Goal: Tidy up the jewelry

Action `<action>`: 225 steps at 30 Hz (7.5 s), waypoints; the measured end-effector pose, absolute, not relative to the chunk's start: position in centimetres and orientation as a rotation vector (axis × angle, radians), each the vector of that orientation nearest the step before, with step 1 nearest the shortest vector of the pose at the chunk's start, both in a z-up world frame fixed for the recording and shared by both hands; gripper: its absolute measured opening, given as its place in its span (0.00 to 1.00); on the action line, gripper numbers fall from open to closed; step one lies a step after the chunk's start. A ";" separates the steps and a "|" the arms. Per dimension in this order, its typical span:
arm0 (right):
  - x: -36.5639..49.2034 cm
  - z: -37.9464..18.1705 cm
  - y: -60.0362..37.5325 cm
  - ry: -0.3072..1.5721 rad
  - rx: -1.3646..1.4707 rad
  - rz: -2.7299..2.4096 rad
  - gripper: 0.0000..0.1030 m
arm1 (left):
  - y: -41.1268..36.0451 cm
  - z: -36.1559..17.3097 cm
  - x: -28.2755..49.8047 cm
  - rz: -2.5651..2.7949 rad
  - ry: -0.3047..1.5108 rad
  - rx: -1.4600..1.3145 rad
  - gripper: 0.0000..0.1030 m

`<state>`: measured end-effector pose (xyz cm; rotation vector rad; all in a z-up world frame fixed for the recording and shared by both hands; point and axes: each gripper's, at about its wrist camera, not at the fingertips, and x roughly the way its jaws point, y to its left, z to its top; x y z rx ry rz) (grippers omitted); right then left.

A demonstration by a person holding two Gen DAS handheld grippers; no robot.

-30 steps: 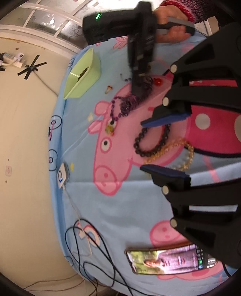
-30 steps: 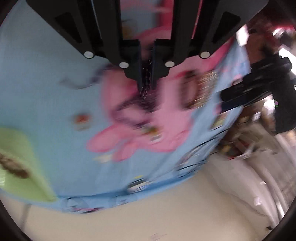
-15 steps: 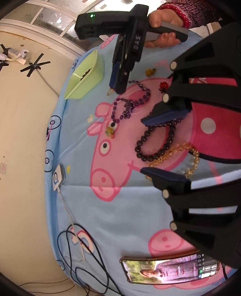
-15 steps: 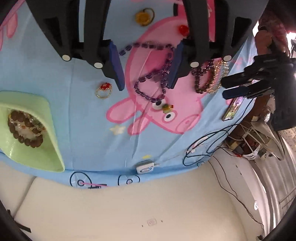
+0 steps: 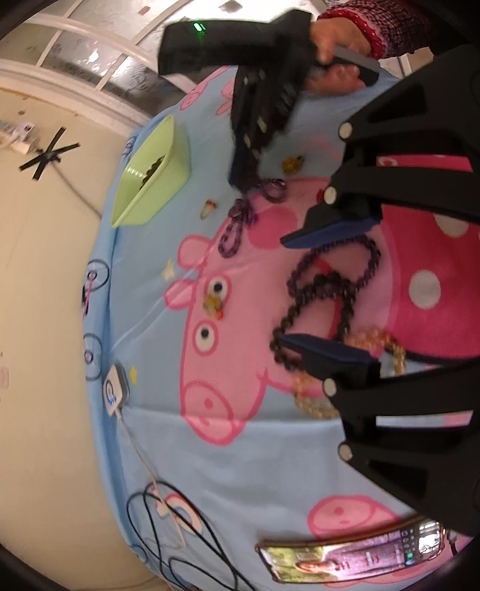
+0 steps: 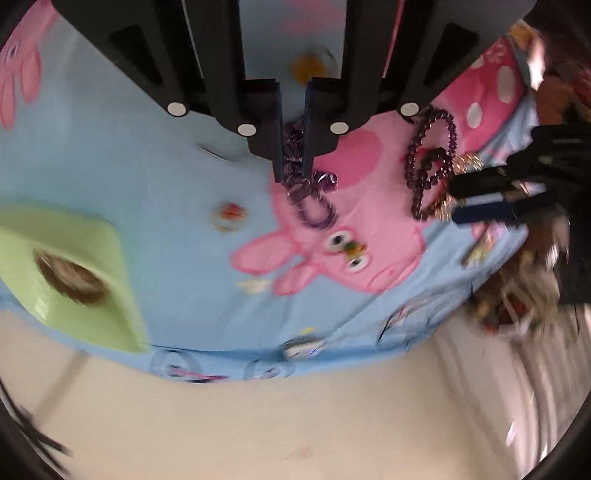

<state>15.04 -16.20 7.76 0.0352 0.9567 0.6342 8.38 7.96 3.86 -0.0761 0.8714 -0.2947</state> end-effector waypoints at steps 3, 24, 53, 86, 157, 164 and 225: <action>13.9 9.0 -22.1 0.916 0.146 0.533 0.00 | 6.3 3.9 8.7 -0.324 0.876 -0.055 0.44; 0.6 8.9 -38.9 0.792 0.244 0.236 0.45 | -19.3 1.6 9.2 -0.763 0.824 0.432 0.77; 12.8 21.4 -33.8 0.551 0.269 0.528 0.00 | -14.5 15.7 13.6 -0.842 0.631 0.130 0.09; 3.1 8.6 -30.2 0.780 0.407 0.281 0.27 | -9.7 2.8 5.8 -0.371 0.806 0.069 0.33; -0.8 7.1 -28.0 0.657 0.323 0.205 0.66 | -8.8 -1.0 -2.2 -0.430 0.717 0.198 0.92; -0.2 7.4 -26.1 0.657 0.260 0.256 0.59 | -6.9 0.6 -4.6 -0.513 0.628 0.138 0.94; 7.4 7.0 -18.9 0.886 -0.139 0.623 0.00 | -2.6 1.6 6.0 -0.589 0.850 0.147 0.18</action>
